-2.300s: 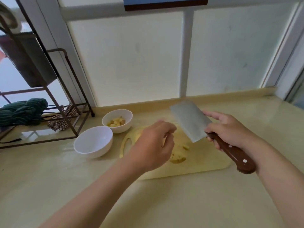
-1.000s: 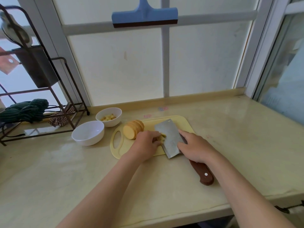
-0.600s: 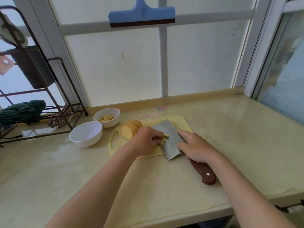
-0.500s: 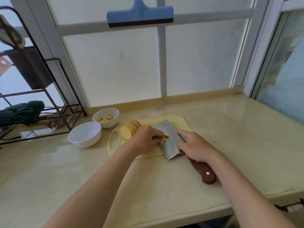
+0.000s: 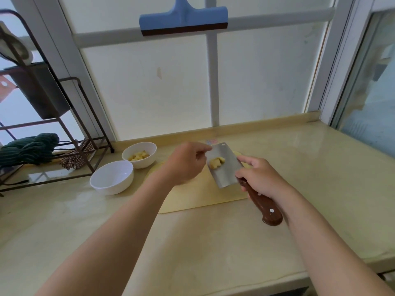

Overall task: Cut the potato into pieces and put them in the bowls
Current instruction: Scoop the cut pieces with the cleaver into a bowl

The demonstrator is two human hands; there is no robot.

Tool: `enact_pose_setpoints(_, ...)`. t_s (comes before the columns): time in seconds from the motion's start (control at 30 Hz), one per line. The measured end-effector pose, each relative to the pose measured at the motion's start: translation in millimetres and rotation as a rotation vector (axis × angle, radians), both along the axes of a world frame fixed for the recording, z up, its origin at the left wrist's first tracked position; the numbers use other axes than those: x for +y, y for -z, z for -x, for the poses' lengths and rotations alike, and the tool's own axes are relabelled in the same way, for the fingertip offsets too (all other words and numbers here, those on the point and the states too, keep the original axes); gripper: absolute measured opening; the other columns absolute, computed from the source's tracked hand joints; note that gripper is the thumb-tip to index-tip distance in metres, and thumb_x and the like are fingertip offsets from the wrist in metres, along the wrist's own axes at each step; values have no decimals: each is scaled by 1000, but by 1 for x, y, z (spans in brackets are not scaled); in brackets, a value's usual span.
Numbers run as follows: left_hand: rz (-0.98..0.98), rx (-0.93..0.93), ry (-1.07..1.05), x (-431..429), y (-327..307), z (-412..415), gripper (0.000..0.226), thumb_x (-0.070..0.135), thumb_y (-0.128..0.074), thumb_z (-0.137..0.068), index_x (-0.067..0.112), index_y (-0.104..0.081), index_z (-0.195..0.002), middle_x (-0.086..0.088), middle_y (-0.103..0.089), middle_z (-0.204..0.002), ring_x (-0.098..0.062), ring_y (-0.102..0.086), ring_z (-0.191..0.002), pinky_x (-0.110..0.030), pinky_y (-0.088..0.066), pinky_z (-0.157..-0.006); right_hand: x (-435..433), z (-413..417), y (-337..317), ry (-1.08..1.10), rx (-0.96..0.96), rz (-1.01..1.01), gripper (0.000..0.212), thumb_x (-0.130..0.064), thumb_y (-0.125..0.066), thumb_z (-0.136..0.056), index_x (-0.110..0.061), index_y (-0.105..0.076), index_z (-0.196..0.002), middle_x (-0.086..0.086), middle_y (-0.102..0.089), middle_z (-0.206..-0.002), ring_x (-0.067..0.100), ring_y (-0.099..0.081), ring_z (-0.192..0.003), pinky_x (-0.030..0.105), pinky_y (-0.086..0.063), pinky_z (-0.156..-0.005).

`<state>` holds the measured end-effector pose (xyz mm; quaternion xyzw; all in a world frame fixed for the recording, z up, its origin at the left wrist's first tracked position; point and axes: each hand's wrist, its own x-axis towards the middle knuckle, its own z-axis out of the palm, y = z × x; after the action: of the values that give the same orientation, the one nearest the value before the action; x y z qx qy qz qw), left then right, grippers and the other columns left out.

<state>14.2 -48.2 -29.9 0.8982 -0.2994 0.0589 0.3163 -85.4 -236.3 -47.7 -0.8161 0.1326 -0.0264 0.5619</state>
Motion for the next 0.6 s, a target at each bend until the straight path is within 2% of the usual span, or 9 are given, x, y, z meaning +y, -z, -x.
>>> enact_pose_setpoints(0.07,9,-39,-11,10,-10,-1,39,26,-59,-95,22,-58,-134,7,-59,-135,-10,-55,-122,-23,-42,-100,12,-8,-12,-40,-22,2,55,-6,-58,-92,-41,-55,-134,2,-66,-68,12,-62,-52,32,-47,-54)
enact_pose_setpoints(0.17,-134,-157,-32,31,-21,-10,63,50,-63,-89,27,-43,-145,5,-45,-147,-15,-43,-133,-29,-36,-106,39,-26,-27,-107,-53,-8,46,-6,-57,-92,-45,-53,-115,0,-63,-61,12,-61,-51,28,-47,-49)
enact_pose_setpoints(0.3,-226,-106,-161,68,-29,-32,93,70,-63,-76,34,-24,-152,3,-33,-155,-20,-30,-142,-40,-32,-113,83,-53,-39,-193,-76,-20,40,-9,-57,-94,-39,-56,-119,-3,-62,-55,12,-60,-49,25,-45,-44)
enact_pose_setpoints(0.37,-237,-75,-205,88,-31,-43,97,74,-62,-74,33,-21,-153,2,-31,-156,-21,-28,-143,-41,-31,-114,104,-66,-44,-224,-79,-38,35,-9,-57,-94,-37,-62,-114,-4,-62,-55,13,-59,-47,23,-43,-41)
enact_pose_setpoints(0.47,-251,-35,-247,113,-30,-61,99,73,-62,-76,27,-23,-153,-2,-32,-155,-23,-31,-141,-40,-31,-112,133,-82,-45,-244,-79,-66,35,-5,-54,-94,-38,-65,-97,-1,-61,-59,14,-56,-44,20,-41,-38)
enact_pose_setpoints(0.6,-265,16,-289,129,-24,-89,96,74,-58,-78,23,-25,-153,-4,-35,-153,-25,-35,-139,-40,-33,-111,155,-97,-41,-253,-82,-53,37,-3,-52,-93,-37,-67,-88,0,-60,-62,15,-54,-49,18,-36,-38)
